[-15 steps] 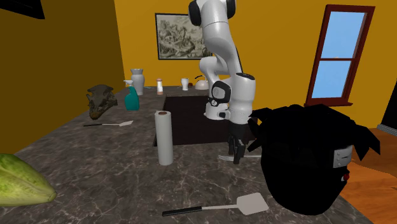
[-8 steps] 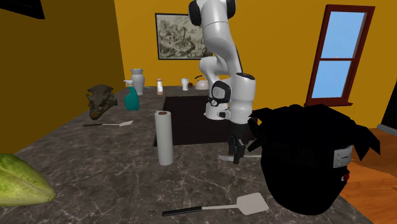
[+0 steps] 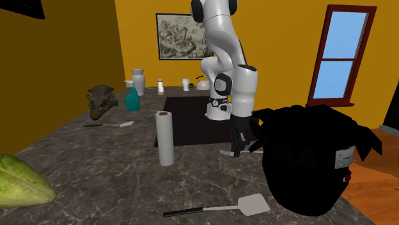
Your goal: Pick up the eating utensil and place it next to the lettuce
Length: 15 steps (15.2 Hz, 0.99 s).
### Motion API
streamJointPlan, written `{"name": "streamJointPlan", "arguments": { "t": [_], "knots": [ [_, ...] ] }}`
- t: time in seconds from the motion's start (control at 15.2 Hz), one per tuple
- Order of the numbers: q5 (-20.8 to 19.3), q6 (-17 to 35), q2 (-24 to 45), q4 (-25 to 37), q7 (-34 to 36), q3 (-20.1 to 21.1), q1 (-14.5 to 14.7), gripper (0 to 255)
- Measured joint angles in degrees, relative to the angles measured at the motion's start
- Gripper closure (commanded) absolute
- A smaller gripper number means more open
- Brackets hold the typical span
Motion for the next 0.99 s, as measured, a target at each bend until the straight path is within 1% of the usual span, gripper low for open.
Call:
{"name": "streamJointPlan", "arguments": {
  "t": [0.46,0.79,0.99],
  "knots": [
    [10.08,-3.19,-6.33,-1.65,-7.83,7.06,-5.39,255],
    [19.38,-5.83,-12.02,-2.71,-14.49,12.16,-8.68,255],
    [24.8,-7.64,-15.23,-2.78,-18.61,14.1,-9.89,255]
  ]
}}
